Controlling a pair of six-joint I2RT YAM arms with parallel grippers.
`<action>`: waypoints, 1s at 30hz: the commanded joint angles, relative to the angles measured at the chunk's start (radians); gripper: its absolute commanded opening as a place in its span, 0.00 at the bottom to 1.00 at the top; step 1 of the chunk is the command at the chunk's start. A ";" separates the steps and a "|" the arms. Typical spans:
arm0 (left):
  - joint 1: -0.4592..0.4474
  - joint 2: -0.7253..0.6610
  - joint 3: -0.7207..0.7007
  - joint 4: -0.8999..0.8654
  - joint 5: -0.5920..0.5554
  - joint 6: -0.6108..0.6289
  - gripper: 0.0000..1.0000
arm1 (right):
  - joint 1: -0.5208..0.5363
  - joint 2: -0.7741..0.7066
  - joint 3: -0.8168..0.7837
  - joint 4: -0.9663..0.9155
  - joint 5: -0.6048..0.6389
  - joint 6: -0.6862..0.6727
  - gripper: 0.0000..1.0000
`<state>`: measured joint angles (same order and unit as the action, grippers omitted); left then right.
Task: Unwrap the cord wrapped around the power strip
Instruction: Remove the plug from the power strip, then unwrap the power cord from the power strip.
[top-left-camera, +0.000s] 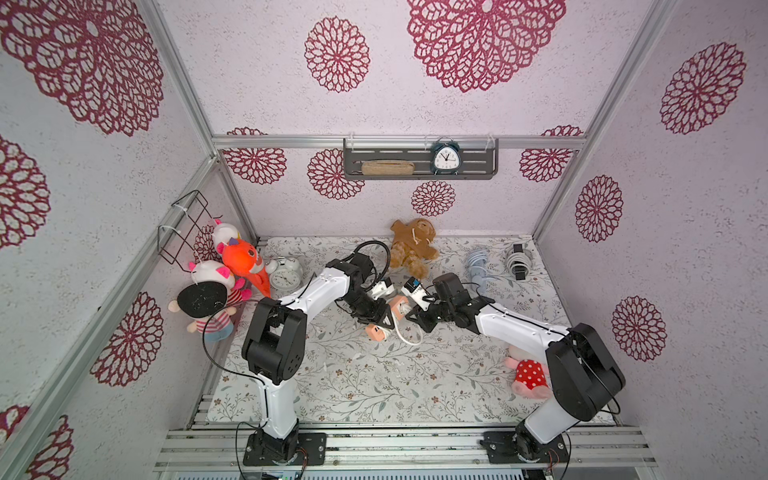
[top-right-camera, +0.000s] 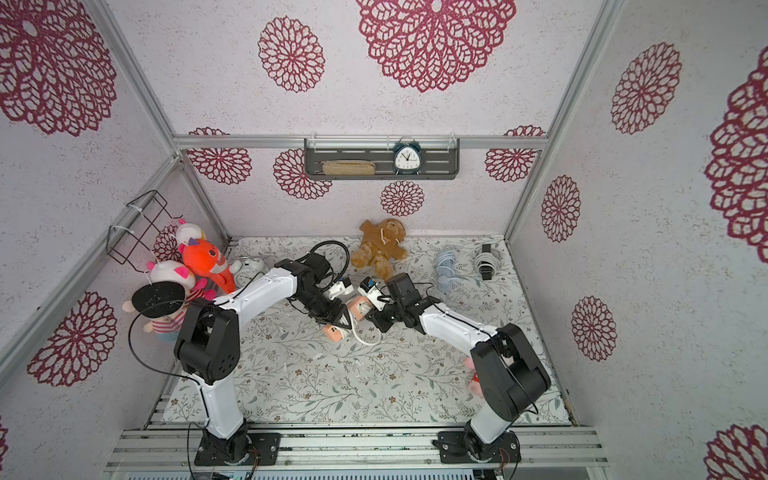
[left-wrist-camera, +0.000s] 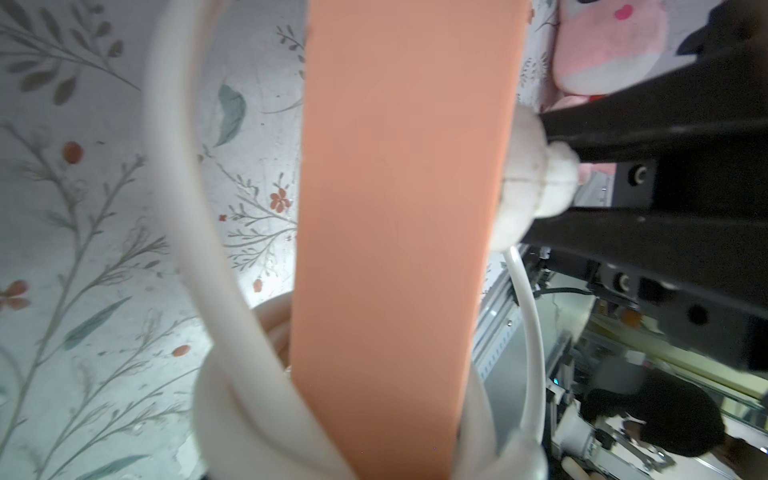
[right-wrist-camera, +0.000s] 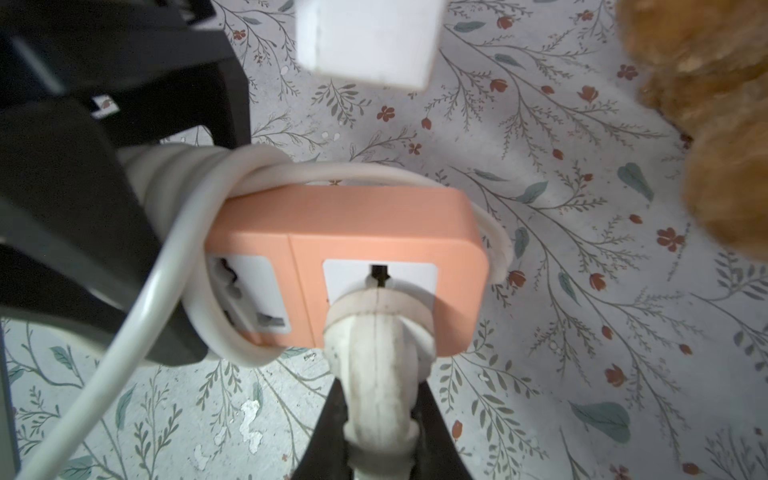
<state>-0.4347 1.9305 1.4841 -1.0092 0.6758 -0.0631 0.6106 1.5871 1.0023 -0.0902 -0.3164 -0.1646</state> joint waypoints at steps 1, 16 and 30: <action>0.065 0.024 -0.051 0.032 0.117 -0.068 0.00 | -0.035 -0.108 -0.027 0.176 0.081 0.055 0.00; 0.063 0.098 -0.018 -0.033 -0.424 -0.216 0.00 | -0.118 -0.216 -0.091 0.269 0.087 0.167 0.00; 0.043 0.043 0.012 0.002 -0.349 -0.178 0.00 | -0.120 -0.174 -0.032 0.170 0.131 0.146 0.00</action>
<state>-0.3882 2.0331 1.5017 -1.0485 0.2222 -0.2440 0.4984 1.4063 0.9482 0.0868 -0.2100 -0.0399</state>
